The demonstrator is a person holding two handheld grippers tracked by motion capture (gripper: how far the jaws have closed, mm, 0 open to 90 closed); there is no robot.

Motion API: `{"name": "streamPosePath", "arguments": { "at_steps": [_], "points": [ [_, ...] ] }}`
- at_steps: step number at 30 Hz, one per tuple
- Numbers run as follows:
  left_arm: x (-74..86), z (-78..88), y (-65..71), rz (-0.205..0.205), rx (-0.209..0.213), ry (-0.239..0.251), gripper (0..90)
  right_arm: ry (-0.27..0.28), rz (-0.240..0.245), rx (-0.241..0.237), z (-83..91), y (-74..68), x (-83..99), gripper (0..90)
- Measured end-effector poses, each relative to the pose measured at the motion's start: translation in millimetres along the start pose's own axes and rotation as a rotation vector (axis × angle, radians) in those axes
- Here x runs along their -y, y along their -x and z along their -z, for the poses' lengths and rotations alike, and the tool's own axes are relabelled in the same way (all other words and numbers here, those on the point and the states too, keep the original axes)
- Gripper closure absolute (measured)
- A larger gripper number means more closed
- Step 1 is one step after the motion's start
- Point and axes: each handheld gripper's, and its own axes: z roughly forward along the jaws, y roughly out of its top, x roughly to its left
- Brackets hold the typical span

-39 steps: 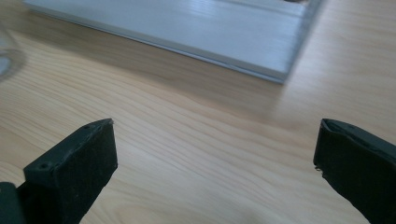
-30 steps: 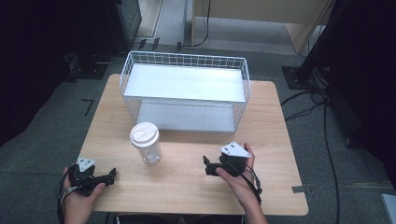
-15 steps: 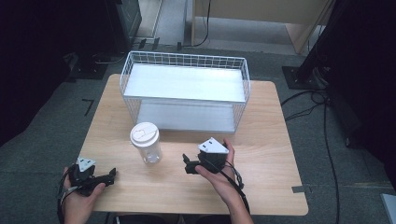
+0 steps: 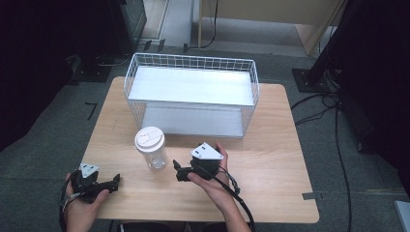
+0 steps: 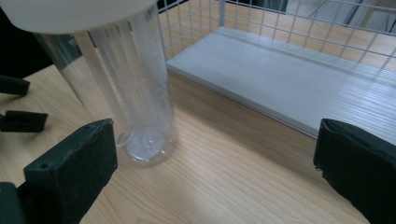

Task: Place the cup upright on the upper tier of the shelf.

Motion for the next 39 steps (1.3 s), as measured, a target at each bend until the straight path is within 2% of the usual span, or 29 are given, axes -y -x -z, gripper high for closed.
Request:
{"name": "streamPosePath", "arguments": {
  "at_steps": [5,7,17,19,20,28,31,36,39],
  "points": [
    [0.0,0.0,0.0,0.0,0.0,0.0,0.0,0.052,-0.035,-0.046,-7.4,-12.0,-1.5,0.1],
    [0.0,0.0,0.0,0.0,0.0,0.0,0.0,0.071,-0.03,-0.06,-12.4,-18.3,-2.0,0.1],
    [0.5,0.4,0.3,-0.003,0.002,0.002,0.0,0.098,-0.045,-0.12,-35.6,-46.4,-8.4,0.1],
    [0.5,0.4,0.1,-0.005,0.001,0.002,0.0,0.104,-0.044,-0.115,-38.4,-49.1,-9.1,0.0],
    [0.5,0.5,0.1,-0.006,0.002,0.002,0.0,0.124,-0.057,-0.071,-44.5,-55.3,-9.8,0.0],
    [0.6,0.5,0.1,-0.006,0.002,0.002,0.0,0.182,-0.119,-0.031,-68.3,-65.5,-11.7,0.1],
    [0.5,0.5,0.1,-0.006,0.002,0.002,0.0,0.205,-0.116,-0.011,-72.6,-68.4,-14.2,1.6],
    [0.6,0.5,0.1,-0.006,0.002,0.002,0.0,0.253,-0.094,0.027,-72.4,-77.4,-14.5,13.1],
    [0.6,0.5,0.1,-0.006,0.002,0.002,0.0,0.268,-0.078,0.067,-72.1,-81.4,-14.8,14.2]
  ]
}}
